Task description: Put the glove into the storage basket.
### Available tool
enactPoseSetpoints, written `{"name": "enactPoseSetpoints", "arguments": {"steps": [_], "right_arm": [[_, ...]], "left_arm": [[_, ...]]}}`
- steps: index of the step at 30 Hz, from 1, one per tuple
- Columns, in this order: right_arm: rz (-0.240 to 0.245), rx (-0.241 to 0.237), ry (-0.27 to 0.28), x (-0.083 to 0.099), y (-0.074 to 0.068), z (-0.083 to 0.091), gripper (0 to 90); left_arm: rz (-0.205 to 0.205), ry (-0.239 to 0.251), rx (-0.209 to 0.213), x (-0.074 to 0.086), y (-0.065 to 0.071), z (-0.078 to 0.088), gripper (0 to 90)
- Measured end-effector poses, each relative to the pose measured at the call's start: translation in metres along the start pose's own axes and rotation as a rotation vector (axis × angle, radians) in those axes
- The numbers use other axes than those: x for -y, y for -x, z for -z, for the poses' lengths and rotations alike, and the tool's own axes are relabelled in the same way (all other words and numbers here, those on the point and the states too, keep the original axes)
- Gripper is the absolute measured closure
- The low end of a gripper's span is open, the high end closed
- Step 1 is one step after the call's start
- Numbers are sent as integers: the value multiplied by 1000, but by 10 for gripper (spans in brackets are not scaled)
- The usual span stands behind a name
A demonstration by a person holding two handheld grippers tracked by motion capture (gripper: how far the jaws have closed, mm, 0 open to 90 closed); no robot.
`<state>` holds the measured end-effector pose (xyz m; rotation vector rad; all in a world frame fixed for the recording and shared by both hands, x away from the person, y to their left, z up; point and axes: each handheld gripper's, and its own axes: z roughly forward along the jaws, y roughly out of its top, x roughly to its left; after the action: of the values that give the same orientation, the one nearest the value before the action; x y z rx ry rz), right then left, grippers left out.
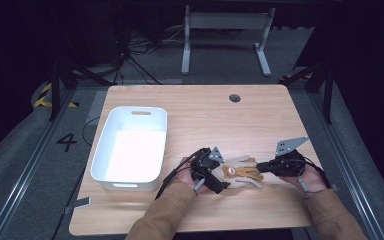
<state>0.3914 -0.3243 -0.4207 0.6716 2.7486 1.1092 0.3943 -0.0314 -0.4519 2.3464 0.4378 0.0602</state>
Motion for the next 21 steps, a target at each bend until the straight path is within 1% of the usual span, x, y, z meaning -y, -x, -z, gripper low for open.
{"name": "enactPoseSetpoints", "arguments": {"steps": [3,5,6,8,12,14,15,18,20,21], "right_arm": [[-8,6,7,2,0,2,839],[-11,11,9,3,0,4,838],[-14,16,14,5,0,5,835],[-21,16,19,6,1,8,831],[-33,23,21,8,2,9,824],[-33,28,18,8,2,9,824],[-36,29,17,9,3,10,822],[-40,29,26,9,3,11,818],[-39,28,25,9,3,10,817],[-38,28,24,9,3,10,817]], "left_arm": [[-1,-11,1,-1,0,-5,0],[2,-25,-11,-1,1,-8,0],[-8,-26,-16,-2,1,-10,0],[-14,-30,-22,-2,1,-12,0],[-18,-54,-29,-4,3,-18,0],[-21,-56,-31,-4,3,-19,0],[-25,-69,-28,-4,3,-20,0],[-49,-95,-51,-4,6,-24,6],[-61,-96,-49,-5,8,-25,1],[-58,-102,-49,-5,8,-25,3]]}}
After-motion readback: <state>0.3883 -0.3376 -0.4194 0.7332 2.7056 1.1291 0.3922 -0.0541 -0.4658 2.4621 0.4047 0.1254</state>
